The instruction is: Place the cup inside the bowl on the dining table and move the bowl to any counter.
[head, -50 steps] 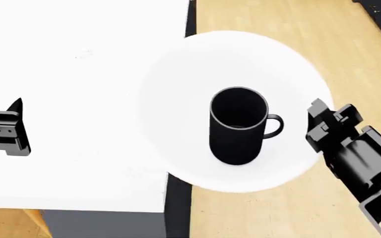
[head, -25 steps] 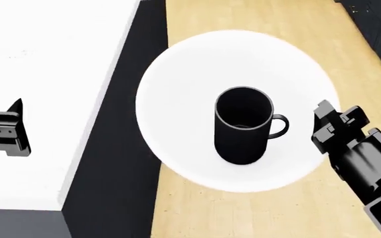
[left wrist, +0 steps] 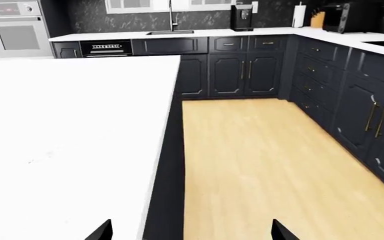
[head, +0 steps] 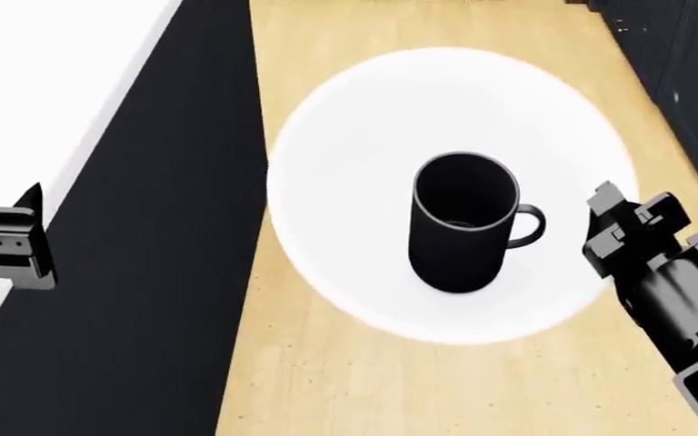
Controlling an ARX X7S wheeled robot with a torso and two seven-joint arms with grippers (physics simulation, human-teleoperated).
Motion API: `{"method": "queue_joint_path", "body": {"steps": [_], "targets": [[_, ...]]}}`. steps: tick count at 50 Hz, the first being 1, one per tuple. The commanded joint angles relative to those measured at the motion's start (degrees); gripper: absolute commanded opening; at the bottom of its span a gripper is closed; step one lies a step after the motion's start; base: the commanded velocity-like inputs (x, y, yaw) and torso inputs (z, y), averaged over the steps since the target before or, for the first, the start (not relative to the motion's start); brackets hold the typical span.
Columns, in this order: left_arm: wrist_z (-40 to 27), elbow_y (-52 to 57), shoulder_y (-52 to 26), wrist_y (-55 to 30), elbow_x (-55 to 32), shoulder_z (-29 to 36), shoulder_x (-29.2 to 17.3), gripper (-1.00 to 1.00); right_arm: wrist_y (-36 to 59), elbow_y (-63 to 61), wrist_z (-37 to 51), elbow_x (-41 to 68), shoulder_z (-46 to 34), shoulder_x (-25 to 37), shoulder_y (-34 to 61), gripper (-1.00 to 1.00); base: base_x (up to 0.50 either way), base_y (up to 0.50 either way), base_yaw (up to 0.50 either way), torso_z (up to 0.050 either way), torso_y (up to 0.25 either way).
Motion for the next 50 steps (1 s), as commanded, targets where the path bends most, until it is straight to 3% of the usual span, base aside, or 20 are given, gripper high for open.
{"method": "queue_joint_path", "body": {"steps": [1, 50], "targets": [[-0.3, -0.1, -0.3, 0.1, 0.1, 0.3, 0.1, 1.0, -1.9, 1.0, -3.4, -1.9, -0.1, 0.1, 0.6, -1.0, 0.5, -0.18, 0.0, 0.0, 0.0], [-0.5, -0.3, 1.1, 1.3, 0.0, 0.4, -0.4, 1.0, -2.7, 6.4, -5.0, -3.6, -3.2, 0.1, 5.8, -1.0, 0.5, -0.18, 0.0, 0.0, 0.002]]}}
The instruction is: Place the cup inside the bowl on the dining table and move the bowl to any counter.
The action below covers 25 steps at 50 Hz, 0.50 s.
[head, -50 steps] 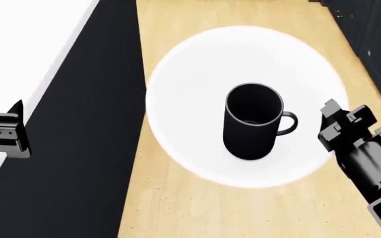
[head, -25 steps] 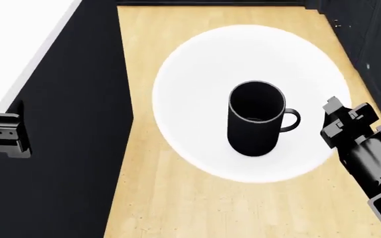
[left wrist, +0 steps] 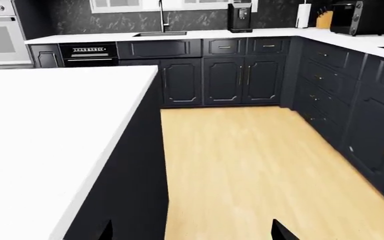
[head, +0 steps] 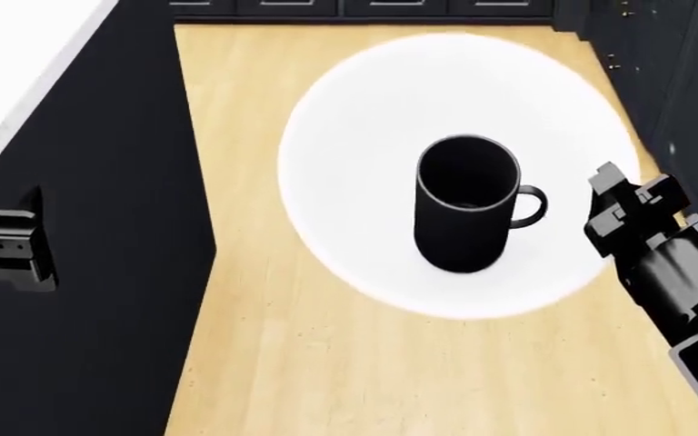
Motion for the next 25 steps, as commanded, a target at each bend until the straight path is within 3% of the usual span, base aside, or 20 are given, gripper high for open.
{"method": "queue_joint_path", "body": {"steps": [1, 25], "targets": [[0.0, -0.1, 0.4, 0.4, 0.1, 0.0, -0.1, 1.0, -0.4, 1.2, -0.8, 0.4, -0.7, 0.1, 3.1, -1.0, 0.5, -0.18, 0.0, 0.0, 0.0], [0.2, -0.8, 0.1, 1.0, 0.2, 0.4, -0.1, 1.0, -0.5, 2.5, -1.2, 0.4, -1.7, -0.3, 4.2, -1.0, 0.5, -0.18, 0.0, 0.0, 0.001]]}}
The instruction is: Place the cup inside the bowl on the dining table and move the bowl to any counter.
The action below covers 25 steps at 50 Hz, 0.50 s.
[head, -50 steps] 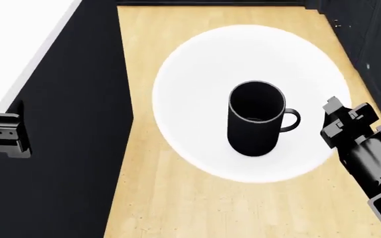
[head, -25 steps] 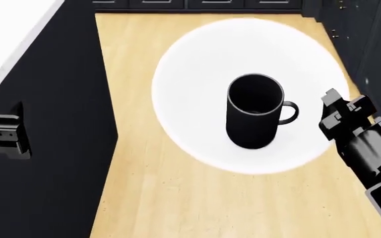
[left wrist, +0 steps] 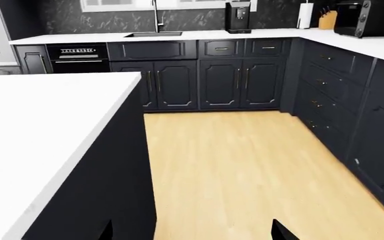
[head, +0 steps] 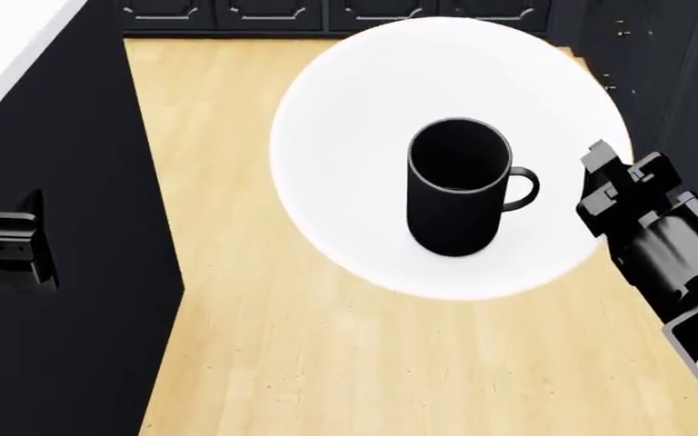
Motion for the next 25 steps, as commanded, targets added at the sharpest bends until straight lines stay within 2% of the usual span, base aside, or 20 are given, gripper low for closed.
{"method": "queue_joint_path", "body": {"steps": [1, 6, 25], "targets": [[0.1, -0.4, -0.2, 0.3, 0.2, 0.3, 0.0, 1.0, -0.5, 0.0, -1.0, 0.9, 0.2, -0.1, 0.7, -1.0, 0.5, -0.18, 0.0, 0.0, 0.011], [0.0, -0.5, 0.1, 0.7, 0.5, 0.6, 0.4, 1.0, 0.0, 0.2, -1.4, 0.8, -0.5, 0.1, 0.9, -1.0, 0.5, -0.14, 0.0, 0.0, 0.0], [0.3, -0.7, 0.6, 1.3, 0.3, 0.4, -0.1, 1.0, -0.8, 1.0, -2.0, 0.2, -1.1, -0.4, 1.3, -1.0, 0.5, -0.01, 0.0, 0.0, 0.002]]}}
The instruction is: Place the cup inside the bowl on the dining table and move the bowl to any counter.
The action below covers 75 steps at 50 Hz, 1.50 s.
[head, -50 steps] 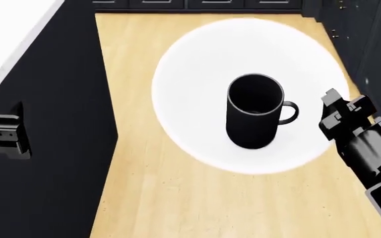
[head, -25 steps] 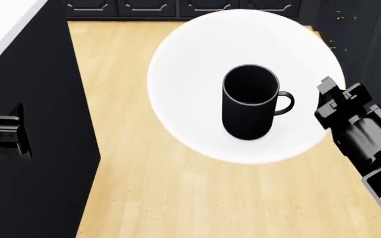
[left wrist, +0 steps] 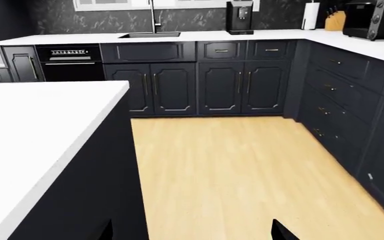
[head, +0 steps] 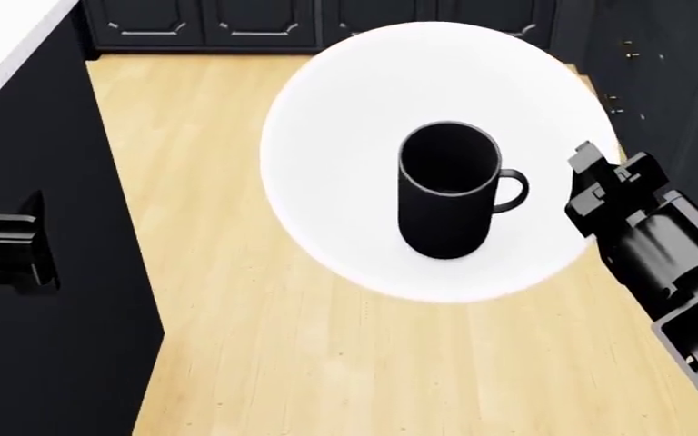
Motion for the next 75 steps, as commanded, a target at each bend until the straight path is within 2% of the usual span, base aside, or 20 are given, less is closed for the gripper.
{"method": "queue_joint_path", "body": {"steps": [1, 66, 75], "targets": [[0.1, -0.1, 0.2, 0.3, 0.0, 0.0, -0.1, 1.0, -0.9, -0.1, -1.1, 0.7, 0.4, -0.2, 0.5, -1.0, 0.5, -0.01, 0.0, 0.0, 0.0], [-0.1, -1.0, -0.8, 1.1, 0.1, 1.6, 0.4, 1.0, -1.8, -0.3, -0.6, 1.7, 0.3, 0.1, 0.1, -1.0, 0.5, -0.01, 0.0, 0.0, 0.002], [0.8, -3.2, -6.4, -0.4, 0.8, 3.4, 0.5, 1.0, -0.4, 0.2, 1.1, 3.2, 0.0, 1.3, 3.0, -1.0, 0.5, -0.01, 0.0, 0.0, 0.002]]}}
